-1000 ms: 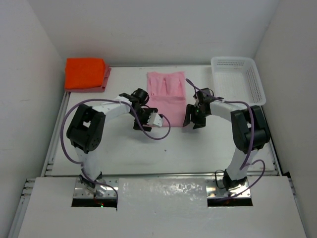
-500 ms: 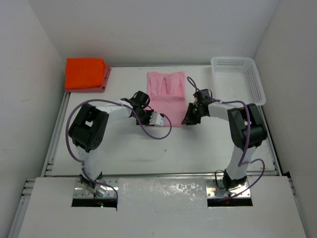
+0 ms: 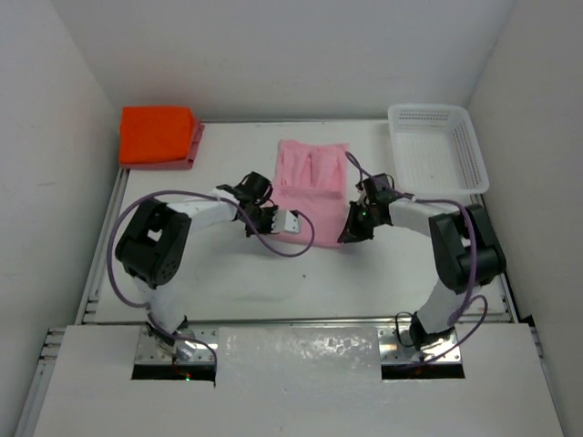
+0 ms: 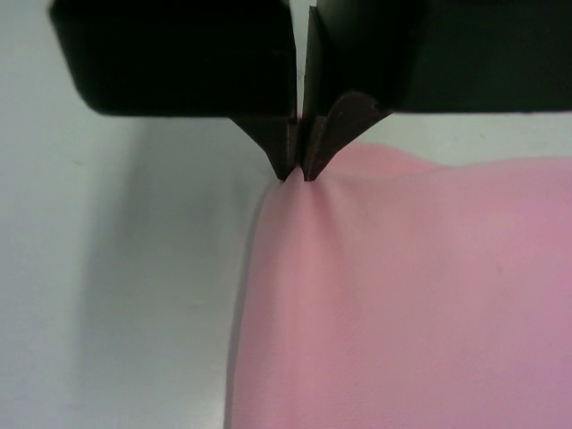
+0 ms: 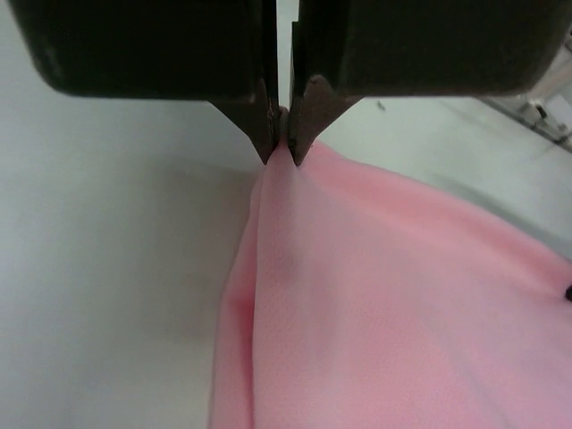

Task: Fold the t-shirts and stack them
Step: Fold the folded rectangular tshirt in 1/3 of the way

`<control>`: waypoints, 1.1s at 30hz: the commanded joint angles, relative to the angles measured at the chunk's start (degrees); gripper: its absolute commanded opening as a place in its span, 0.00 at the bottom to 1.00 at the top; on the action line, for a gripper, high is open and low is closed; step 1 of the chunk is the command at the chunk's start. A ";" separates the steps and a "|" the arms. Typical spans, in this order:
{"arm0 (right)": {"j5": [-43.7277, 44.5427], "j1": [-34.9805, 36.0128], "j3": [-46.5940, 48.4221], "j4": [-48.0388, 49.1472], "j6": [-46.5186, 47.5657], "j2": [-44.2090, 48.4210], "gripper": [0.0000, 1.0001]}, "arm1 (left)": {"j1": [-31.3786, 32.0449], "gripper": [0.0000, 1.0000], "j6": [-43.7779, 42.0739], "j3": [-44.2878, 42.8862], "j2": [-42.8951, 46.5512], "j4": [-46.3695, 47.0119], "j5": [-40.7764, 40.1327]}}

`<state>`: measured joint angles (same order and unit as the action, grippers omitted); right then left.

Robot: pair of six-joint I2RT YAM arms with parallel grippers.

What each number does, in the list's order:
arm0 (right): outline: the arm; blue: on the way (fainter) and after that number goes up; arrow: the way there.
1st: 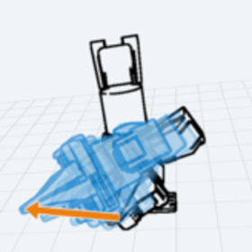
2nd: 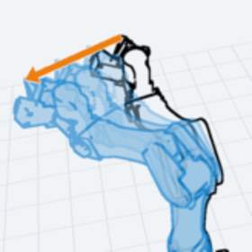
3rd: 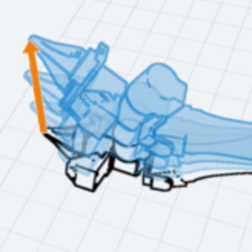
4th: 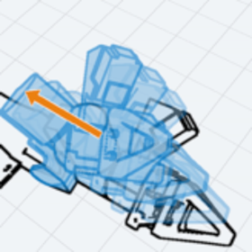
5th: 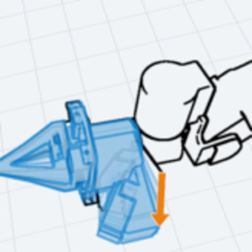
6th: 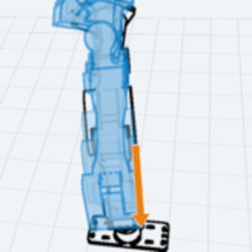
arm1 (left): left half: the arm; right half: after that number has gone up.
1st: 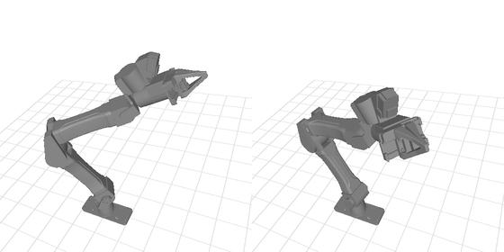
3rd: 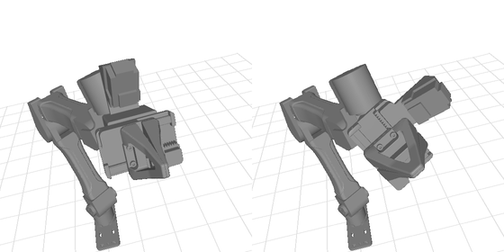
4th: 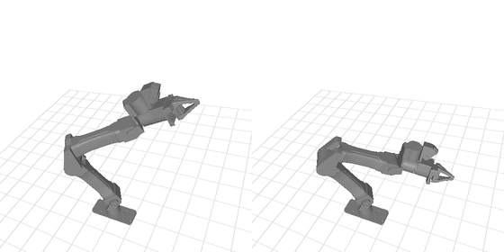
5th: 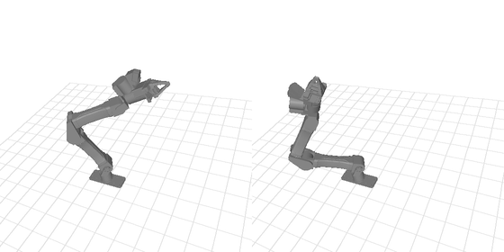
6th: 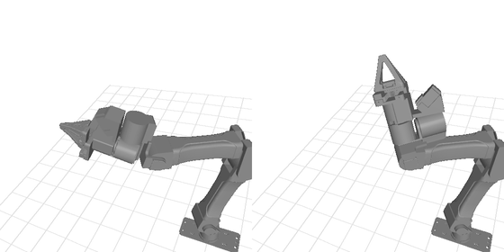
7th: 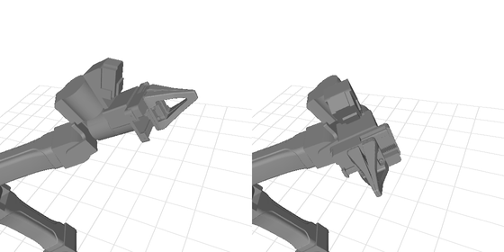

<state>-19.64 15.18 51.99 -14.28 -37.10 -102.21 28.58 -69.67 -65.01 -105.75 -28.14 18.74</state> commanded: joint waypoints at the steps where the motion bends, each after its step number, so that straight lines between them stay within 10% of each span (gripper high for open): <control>1: -1.02 2.04 -4.95 -5.75 3.79 8.52 0.00 | 1.92 0.00 2.69 5.06 9.24 -8.50 -0.20; 16: 0.13 13.29 -15.08 -25.51 -5.17 44.10 0.00 | 10.27 0.00 17.19 7.98 32.35 -31.09 4.10; 33: 1.18 6.80 6.37 -32.14 2.91 29.80 0.00 | -0.62 0.00 25.02 -12.94 17.36 -30.84 15.98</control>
<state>-18.59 24.23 56.45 -49.12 -36.67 -70.43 31.57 -45.95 -74.87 -85.21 -61.30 32.45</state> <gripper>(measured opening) 0.002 0.017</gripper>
